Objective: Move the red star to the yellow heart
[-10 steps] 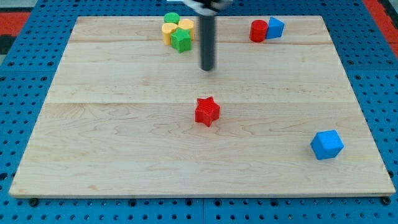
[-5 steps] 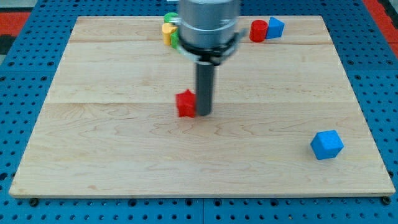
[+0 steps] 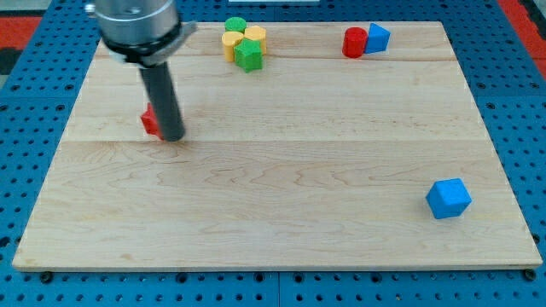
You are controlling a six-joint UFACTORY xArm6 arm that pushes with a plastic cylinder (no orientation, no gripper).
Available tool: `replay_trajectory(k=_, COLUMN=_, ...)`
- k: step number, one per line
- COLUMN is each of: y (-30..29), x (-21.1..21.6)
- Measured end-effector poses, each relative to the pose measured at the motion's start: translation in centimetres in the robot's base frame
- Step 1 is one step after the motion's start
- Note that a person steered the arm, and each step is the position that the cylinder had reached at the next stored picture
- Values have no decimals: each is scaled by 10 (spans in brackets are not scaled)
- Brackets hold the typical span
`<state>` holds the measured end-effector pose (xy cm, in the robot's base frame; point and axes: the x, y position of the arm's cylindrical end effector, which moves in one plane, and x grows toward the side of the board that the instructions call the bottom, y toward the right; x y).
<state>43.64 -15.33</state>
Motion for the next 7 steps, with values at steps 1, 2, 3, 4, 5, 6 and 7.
replay_trajectory(k=1, y=-47, x=-1)
replay_trajectory(k=2, y=-55, x=-15)
replay_trajectory(k=3, y=-32, x=-23)
replay_trajectory(k=4, y=-5, x=-30)
replay_trajectory(k=5, y=21, x=-40)
replay_trajectory(k=6, y=17, x=-66)
replay_trajectory(k=7, y=-27, x=-52)
